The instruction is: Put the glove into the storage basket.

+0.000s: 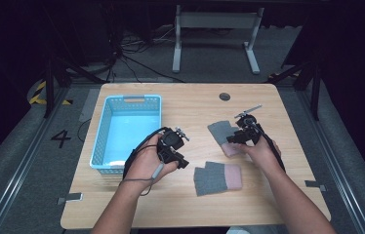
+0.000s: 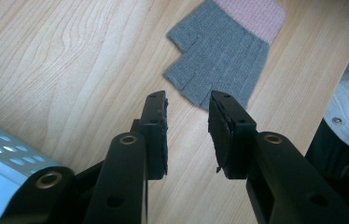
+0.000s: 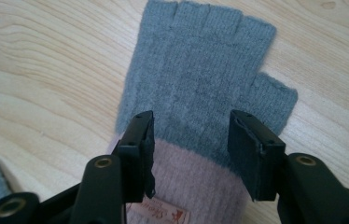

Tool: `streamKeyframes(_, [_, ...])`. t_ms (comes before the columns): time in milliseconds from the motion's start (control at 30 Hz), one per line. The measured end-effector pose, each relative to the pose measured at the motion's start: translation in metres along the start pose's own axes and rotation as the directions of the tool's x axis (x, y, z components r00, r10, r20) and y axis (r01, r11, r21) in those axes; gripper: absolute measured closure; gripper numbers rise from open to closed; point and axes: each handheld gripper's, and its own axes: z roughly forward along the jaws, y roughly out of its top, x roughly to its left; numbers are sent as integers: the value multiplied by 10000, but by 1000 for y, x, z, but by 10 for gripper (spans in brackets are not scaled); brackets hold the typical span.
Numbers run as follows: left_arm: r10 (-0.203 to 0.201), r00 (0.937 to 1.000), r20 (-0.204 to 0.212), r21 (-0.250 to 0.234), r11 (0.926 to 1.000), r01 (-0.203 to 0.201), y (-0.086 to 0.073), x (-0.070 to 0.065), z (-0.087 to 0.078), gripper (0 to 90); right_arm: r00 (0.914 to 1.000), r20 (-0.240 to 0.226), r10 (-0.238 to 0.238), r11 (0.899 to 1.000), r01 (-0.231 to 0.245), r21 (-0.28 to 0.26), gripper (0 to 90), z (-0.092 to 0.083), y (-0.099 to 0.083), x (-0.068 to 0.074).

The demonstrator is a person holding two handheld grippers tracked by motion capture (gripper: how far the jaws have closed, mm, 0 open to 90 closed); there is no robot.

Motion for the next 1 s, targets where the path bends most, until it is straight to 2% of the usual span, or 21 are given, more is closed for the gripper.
streamKeyframes(300, [8, 10000, -1, -24, 10000, -8, 0, 0, 0, 684, 9984, 446, 350, 9991, -360, 228, 488, 13, 9, -2])
streamKeyframes(467, [-12, 10000, -10, -39, 10000, 12, 0, 1, 0, 684, 9970, 741, 210, 9990, -238, 376, 495, 18, 10, 2])
streamKeyframes(567, [-12, 10000, 1, -28, 10000, 12, 0, 1, 0, 684, 9968, 751, 265, 9989, -292, 355, 517, 18, 10, 2])
streamKeyframes(767, [31, 10000, 2, -10, 10000, -31, 0, 1, 0, 683, 9957, 902, 207, 9986, -249, 461, 600, 18, 11, 3])
streamKeyframes(867, [29, 10000, 12, -33, 10000, -29, 0, 1, 1, 684, 9962, 806, 319, 9982, -358, 483, 717, 17, 11, 1])
streamKeyframes(1000, [11, 10000, 12, -58, 10000, -11, 0, 1, 1, 685, 9972, 672, 326, 9976, -366, 581, 791, 16, 11, 0])
